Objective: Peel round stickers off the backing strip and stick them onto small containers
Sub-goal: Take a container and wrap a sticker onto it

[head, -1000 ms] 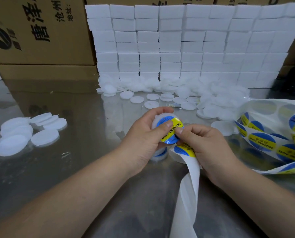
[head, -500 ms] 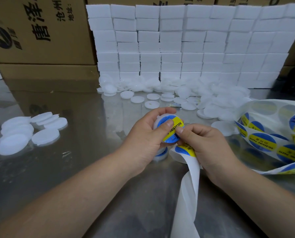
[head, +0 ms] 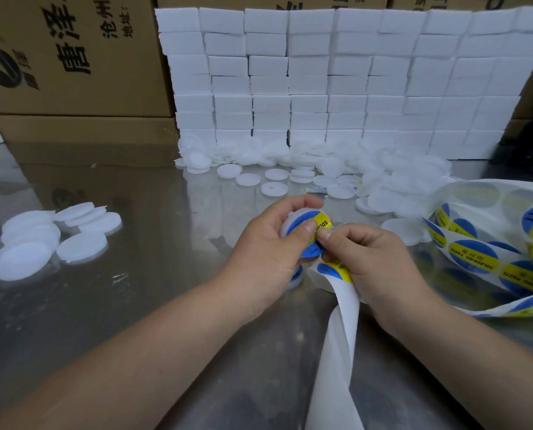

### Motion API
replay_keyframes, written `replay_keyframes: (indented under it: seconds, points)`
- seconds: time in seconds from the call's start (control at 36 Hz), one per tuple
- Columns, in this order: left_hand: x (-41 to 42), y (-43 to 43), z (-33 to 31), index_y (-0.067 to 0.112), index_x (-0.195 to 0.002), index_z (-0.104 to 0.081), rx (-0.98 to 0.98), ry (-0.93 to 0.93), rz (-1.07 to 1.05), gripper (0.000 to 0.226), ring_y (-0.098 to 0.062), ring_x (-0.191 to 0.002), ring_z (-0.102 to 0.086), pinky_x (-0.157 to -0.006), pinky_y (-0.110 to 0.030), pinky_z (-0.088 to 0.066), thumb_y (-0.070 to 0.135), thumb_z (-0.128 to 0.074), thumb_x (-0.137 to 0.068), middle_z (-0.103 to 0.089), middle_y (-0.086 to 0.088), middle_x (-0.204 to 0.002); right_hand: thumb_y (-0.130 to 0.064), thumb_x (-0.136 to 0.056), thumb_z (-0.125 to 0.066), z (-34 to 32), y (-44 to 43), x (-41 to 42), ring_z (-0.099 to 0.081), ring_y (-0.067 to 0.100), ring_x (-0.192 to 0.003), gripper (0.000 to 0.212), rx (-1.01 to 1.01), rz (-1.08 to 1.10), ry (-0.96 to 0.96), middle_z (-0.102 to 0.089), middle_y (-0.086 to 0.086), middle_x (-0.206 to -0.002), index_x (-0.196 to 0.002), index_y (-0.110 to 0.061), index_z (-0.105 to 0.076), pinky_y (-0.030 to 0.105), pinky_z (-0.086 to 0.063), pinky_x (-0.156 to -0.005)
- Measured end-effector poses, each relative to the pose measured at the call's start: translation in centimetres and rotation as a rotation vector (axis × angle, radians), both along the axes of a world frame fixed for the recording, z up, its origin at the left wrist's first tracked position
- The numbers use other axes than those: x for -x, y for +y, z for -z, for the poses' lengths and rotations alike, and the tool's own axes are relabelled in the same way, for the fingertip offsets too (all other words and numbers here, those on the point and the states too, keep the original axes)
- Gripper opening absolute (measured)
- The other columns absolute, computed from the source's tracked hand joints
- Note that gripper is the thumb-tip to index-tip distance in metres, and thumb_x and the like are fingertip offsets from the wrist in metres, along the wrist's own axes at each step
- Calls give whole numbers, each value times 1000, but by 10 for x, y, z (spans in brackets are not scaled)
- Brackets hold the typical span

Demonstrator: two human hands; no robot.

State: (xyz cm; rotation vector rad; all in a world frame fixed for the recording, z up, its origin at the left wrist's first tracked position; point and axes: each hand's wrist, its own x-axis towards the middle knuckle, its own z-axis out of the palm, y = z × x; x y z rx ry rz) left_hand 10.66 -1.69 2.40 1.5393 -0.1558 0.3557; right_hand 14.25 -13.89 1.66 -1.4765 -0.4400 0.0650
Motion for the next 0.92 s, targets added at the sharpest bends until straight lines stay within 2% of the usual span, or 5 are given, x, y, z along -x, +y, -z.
replay_keyframes:
  seconds: [0.22, 0.42, 0.58, 0.72, 0.92]
  points:
    - [5, -5, 2, 50, -86, -61, -152, -83, -60, 36, -14, -99, -63, -94, -39, -49, 15, -52, -87, -67, 4, -103, -33, -72, -68, 4, -2, -3, -51, 11, -50, 23, 114, 81, -46, -60, 5, -52, -53, -20, -68, 21, -40, -50]
    - [10, -7, -2, 51, -87, -58, -175, -199, -61, 25, -6, -95, -64, -84, -28, -53, 28, -50, -81, -68, 9, -100, -72, -41, -57, 4, -3, -7, -39, 9, -41, 71, 278, 223, -96, -50, 0, -42, -48, -2, -53, 17, -31, -39]
    - [6, -2, -2, 44, -84, -56, -226, -224, -219, 11, 1, -77, -61, -72, -18, -51, 36, -48, -86, -64, 22, -81, -64, -60, -68, 4, -2, -2, -44, 10, -50, 57, 195, 78, -135, -52, 2, -51, -50, -10, -57, 24, -36, -52]
    - [0, 2, 5, 40, -76, -55, -251, -114, -283, 19, -2, -58, -55, -59, -35, -55, 35, -46, -92, -58, 23, -66, -53, -72, -57, 4, -1, 1, -51, 12, -59, 43, 193, 17, -173, -58, 1, -58, -59, -11, -59, 30, -41, -61]
    - [-5, 4, 7, 32, -66, -47, -417, -140, -338, 27, 6, -55, -50, -49, -7, -35, 31, -42, -93, -54, 28, -58, -23, -90, -51, 8, 1, 1, -49, 20, -65, 29, 334, 29, -299, -60, 27, -80, -78, 2, -59, 41, -44, -65]
